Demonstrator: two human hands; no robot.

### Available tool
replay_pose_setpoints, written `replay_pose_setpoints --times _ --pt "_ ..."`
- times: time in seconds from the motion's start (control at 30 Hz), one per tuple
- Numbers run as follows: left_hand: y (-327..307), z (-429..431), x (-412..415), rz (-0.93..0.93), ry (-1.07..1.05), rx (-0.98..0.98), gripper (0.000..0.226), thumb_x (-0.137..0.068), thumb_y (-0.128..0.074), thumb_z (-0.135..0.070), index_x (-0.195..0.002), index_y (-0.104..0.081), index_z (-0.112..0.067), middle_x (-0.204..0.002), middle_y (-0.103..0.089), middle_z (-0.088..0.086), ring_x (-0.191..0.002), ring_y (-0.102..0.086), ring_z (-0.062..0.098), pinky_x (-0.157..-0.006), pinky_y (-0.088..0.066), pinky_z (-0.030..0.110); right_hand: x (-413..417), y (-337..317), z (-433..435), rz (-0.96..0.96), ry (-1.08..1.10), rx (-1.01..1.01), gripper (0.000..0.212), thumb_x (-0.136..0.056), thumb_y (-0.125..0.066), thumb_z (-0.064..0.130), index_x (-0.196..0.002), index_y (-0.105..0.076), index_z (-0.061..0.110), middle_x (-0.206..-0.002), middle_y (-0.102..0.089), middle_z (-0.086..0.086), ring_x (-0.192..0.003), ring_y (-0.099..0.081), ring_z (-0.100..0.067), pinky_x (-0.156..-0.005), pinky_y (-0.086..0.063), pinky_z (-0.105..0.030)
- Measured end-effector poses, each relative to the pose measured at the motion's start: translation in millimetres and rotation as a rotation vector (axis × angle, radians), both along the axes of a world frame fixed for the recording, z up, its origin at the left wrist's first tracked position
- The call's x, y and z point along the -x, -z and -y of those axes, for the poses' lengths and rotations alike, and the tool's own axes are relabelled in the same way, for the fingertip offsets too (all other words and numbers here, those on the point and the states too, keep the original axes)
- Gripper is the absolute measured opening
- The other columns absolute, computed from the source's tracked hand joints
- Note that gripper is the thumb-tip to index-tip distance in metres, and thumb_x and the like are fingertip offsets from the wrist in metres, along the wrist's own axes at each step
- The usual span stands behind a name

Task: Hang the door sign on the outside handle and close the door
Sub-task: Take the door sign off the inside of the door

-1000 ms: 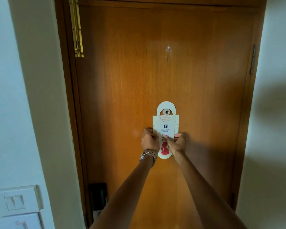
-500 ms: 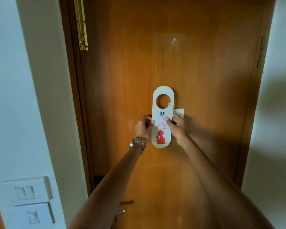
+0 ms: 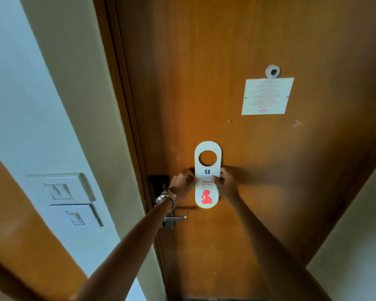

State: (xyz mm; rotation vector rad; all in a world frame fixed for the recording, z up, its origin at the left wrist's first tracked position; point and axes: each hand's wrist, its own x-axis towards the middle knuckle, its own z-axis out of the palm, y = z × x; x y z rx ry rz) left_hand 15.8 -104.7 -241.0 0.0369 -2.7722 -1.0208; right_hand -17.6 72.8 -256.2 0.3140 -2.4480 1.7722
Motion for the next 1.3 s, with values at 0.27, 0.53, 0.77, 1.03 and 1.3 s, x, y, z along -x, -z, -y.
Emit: replay_pose_setpoints --times 0.27,0.53,0.77,1.03,1.3 --pt "130 38 -19 0.139 0.199 0.430 0.032 -0.105 -0.042 -0.041 -0.119 -0.054 -0.014 -0.110 -0.072 0.007 -0.096 -0.072 0.027 -0.076 -0.052 0.028 -20 125 28 0.205 0.020 -0.039 0.034 -0.097 -0.062 0.012 -0.129 -0.056 0.002 -0.130 -0.067 -0.015 -0.117 -0.065 -0.032 -0.097 -0.058 -0.045" --pt "163 37 -7 0.148 0.238 0.929 0.045 -0.106 -0.035 -0.043 -0.142 -0.041 -0.016 -0.110 -0.072 0.013 -0.100 -0.071 0.037 -0.089 -0.054 0.045 -32 169 16 0.298 0.045 -0.115 0.033 -0.099 -0.060 0.018 -0.129 -0.053 0.006 -0.131 -0.066 -0.012 -0.114 -0.066 -0.028 -0.094 -0.058 -0.041" --pt "175 35 -2 0.230 0.238 1.033 0.037 -0.106 -0.039 -0.032 -0.124 -0.059 -0.007 -0.112 -0.073 0.009 -0.104 -0.070 0.033 -0.089 -0.056 0.041 -49 175 22 0.310 0.071 -0.125 0.034 -0.100 -0.058 0.018 -0.132 -0.052 0.008 -0.134 -0.065 -0.011 -0.116 -0.065 -0.027 -0.096 -0.059 -0.041" --pt "176 24 -53 0.226 0.236 0.975 0.041 -0.106 -0.038 -0.037 -0.132 -0.051 -0.008 -0.119 -0.071 0.012 -0.110 -0.068 0.033 -0.089 -0.056 0.041 -110 170 16 0.306 0.137 -0.138 0.033 -0.101 -0.057 0.019 -0.131 -0.051 0.007 -0.133 -0.065 -0.013 -0.117 -0.065 -0.028 -0.090 -0.056 -0.034" --pt "153 -3 -141 0.175 0.296 0.771 0.045 -0.109 -0.029 -0.037 -0.145 -0.036 -0.011 -0.117 -0.072 0.014 -0.108 -0.068 0.036 -0.087 -0.056 0.043 -201 144 -13 0.299 0.268 -0.102 0.039 -0.099 -0.060 0.018 -0.135 -0.047 0.010 -0.133 -0.064 -0.012 -0.118 -0.064 -0.028 -0.093 -0.054 -0.037"
